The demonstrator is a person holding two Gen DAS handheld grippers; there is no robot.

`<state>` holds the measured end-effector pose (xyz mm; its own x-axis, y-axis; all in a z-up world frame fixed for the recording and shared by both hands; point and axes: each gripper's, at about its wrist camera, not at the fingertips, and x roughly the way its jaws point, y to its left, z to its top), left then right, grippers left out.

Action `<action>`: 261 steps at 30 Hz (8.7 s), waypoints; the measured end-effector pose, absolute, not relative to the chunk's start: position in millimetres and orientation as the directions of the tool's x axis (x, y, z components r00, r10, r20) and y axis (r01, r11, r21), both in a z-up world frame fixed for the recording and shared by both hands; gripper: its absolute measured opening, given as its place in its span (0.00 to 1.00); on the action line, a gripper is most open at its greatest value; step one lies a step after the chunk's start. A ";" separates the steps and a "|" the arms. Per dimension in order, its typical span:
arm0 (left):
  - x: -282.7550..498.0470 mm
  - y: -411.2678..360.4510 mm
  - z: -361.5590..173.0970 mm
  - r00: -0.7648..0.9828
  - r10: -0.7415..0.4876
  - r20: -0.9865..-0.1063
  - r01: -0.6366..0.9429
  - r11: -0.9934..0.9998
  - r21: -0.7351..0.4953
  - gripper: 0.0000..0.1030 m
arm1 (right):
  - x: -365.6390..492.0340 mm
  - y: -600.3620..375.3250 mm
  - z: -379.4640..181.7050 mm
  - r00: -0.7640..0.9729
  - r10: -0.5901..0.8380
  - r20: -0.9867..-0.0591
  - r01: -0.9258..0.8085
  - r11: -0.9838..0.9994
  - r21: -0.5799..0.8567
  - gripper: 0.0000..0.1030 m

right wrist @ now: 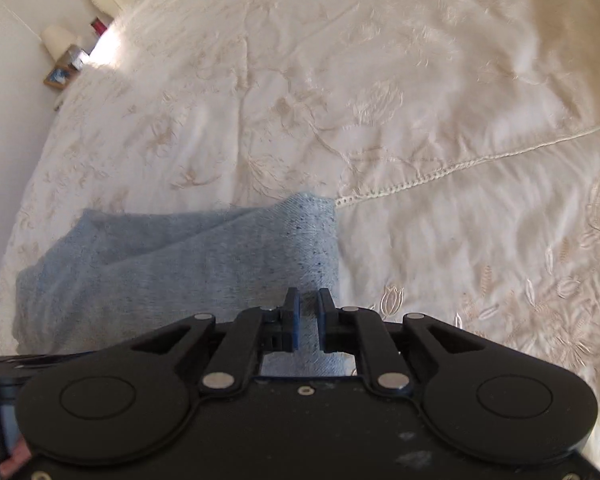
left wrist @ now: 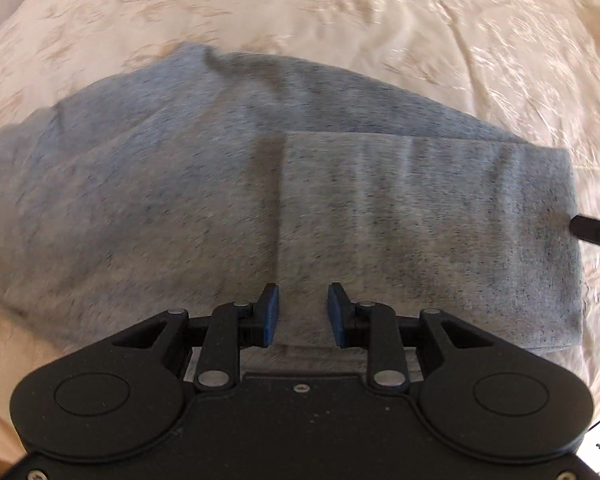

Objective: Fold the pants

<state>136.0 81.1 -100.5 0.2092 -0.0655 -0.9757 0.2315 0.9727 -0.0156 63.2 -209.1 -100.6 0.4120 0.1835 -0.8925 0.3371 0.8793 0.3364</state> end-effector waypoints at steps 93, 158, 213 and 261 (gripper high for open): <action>222.4 421.9 -119.9 0.320 -0.212 -0.923 -0.198 0.938 -0.284 0.23 | 34.5 24.8 -12.3 0.464 0.065 -0.883 0.371 0.891 0.261 0.17; 180.7 183.5 -63.5 0.341 -0.129 -0.931 0.230 0.972 -0.050 0.38 | 99.5 -100.4 -101.1 0.367 0.282 -0.887 0.221 0.899 0.378 0.16; 151.4 158.9 -48.8 0.384 -0.082 -0.920 0.272 0.962 0.028 0.41 | 43.8 -128.2 -22.1 0.480 0.133 -0.867 0.105 0.973 0.208 0.06; 175.8 154.3 -112.2 0.262 -0.160 -0.952 0.343 0.937 -0.063 0.53 | 33.9 -177.7 -94.8 0.419 0.064 -0.906 0.374 0.897 0.236 0.37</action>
<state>175.8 154.3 -112.2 0.2618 -0.1597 -0.9518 0.3429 0.9373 -0.0629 33.9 -177.7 -94.8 0.4187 0.0636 -0.9059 0.3736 0.8971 0.2357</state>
